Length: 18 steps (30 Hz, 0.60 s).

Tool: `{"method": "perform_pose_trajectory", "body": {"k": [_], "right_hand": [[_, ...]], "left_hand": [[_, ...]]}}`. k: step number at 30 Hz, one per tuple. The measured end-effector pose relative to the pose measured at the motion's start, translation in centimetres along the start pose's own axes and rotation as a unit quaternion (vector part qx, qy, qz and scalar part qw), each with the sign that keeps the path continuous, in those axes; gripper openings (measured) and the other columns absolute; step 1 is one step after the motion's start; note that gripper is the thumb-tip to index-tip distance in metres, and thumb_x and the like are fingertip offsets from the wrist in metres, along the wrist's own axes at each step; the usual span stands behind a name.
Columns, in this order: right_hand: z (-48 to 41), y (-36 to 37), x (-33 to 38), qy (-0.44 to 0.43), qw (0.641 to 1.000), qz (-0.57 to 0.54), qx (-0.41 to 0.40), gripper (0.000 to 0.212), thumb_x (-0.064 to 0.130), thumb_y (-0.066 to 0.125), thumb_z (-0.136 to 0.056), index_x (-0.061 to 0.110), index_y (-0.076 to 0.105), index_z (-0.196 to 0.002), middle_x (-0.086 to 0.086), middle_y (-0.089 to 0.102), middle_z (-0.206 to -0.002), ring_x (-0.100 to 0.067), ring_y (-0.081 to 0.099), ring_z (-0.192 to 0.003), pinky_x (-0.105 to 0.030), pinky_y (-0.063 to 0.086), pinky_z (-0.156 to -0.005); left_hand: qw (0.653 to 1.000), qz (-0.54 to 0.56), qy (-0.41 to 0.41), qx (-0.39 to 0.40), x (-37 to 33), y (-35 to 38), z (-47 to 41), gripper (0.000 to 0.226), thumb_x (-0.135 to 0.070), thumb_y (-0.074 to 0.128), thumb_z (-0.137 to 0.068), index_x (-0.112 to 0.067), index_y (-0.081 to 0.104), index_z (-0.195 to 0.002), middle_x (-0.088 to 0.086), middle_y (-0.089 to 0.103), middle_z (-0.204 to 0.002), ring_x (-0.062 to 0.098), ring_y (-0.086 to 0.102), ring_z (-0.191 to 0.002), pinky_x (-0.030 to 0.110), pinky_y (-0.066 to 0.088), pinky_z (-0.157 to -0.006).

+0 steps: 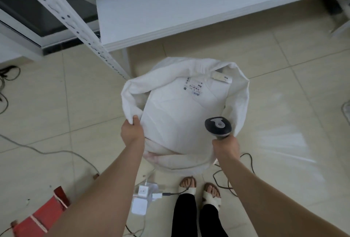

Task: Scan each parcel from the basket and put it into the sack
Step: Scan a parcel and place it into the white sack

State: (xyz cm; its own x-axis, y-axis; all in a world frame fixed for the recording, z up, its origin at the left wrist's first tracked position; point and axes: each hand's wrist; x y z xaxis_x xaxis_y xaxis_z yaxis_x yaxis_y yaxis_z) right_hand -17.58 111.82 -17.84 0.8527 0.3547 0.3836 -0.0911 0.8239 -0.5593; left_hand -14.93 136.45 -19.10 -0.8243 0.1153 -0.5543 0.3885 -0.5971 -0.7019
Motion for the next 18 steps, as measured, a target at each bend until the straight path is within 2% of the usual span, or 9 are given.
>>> {"method": "perform_pose_trajectory", "body": {"k": [2, 5, 8, 10, 14, 18], "right_hand": [[1.4, -2.0, 2.1, -0.023, 0.999, 0.016, -0.018, 0.018, 0.007, 0.052, -0.079, 0.01, 0.06, -0.095, -0.008, 0.06, -0.083, -0.027, 0.06, -0.073, -0.035, 0.051, -0.066], [3.5, -5.8, 5.8, -0.054, 0.996, 0.04, -0.054, 0.032, 0.007, 0.048, -0.076, 0.014, 0.06, -0.105, -0.01, 0.061, -0.098, -0.034, 0.063, -0.088, -0.041, 0.055, -0.078], [5.5, -9.7, 8.8, -0.061, 0.993, 0.02, -0.096, 0.031, 0.007, 0.048, -0.079, 0.015, 0.059, -0.107, -0.01, 0.061, -0.102, -0.034, 0.062, -0.092, -0.042, 0.054, -0.08], [6.0, -11.3, 9.5, -0.065, 0.992, 0.005, -0.108, 0.03, 0.006, 0.048, -0.08, 0.014, 0.059, -0.108, -0.01, 0.06, -0.101, -0.033, 0.06, -0.09, -0.039, 0.053, -0.078], [6.1, -13.1, 9.7, -0.057, 0.994, 0.052, -0.076, 0.028, 0.006, 0.051, -0.085, 0.014, 0.059, -0.11, -0.006, 0.054, -0.089, -0.029, 0.053, -0.082, -0.033, 0.045, -0.072], [5.7, -13.5, 9.9, -0.064, 0.989, 0.024, -0.13, 0.03, 0.007, 0.05, -0.086, 0.016, 0.059, -0.112, -0.007, 0.06, -0.105, -0.032, 0.061, -0.095, -0.037, 0.05, -0.079]], "left_hand": [[1.0, 0.014, -0.002, 0.004, -3.8, -1.4, 1.5, 0.033, -0.032, 0.05, -0.094, -0.002, 0.064, -0.089, 0.017, 0.063, -0.09, 0.032, 0.058, -0.087, 0.032, 0.04, -0.073], [0.999, 0.024, 0.04, -0.006, -9.1, -4.0, 3.2, 0.035, -0.028, 0.049, -0.096, 0.002, 0.067, -0.096, 0.023, 0.066, -0.098, 0.038, 0.061, -0.095, 0.034, 0.043, -0.076], [0.994, 0.058, 0.077, -0.047, -13.5, -5.8, 4.9, 0.034, -0.024, 0.047, -0.096, 0.004, 0.066, -0.099, 0.025, 0.065, -0.1, 0.04, 0.06, -0.097, 0.035, 0.044, -0.077], [0.994, 0.058, 0.08, -0.05, -14.4, -6.1, 6.0, 0.035, -0.025, 0.046, -0.096, 0.003, 0.067, -0.104, 0.024, 0.065, -0.105, 0.04, 0.059, -0.1, 0.036, 0.045, -0.082], [0.999, 0.025, 0.029, -0.028, -13.8, -6.3, 7.2, 0.043, -0.034, 0.04, -0.1, -0.002, 0.061, -0.119, 0.02, 0.061, -0.121, 0.039, 0.055, -0.113, 0.038, 0.042, -0.094], [0.994, 0.048, 0.046, -0.082, -15.1, -7.2, 6.6, 0.044, -0.03, 0.034, -0.102, -0.001, 0.059, -0.123, 0.022, 0.058, -0.125, 0.038, 0.053, -0.117, 0.038, 0.04, -0.096]]}}
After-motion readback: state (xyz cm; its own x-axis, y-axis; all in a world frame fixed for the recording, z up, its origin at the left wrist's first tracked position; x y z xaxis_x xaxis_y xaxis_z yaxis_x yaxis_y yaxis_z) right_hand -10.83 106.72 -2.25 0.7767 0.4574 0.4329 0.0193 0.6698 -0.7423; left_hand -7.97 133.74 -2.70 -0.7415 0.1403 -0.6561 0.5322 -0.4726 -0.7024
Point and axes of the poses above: each hand's wrist, its own z-axis away from the middle knuckle, its own y-axis out of the palm, x = y × z
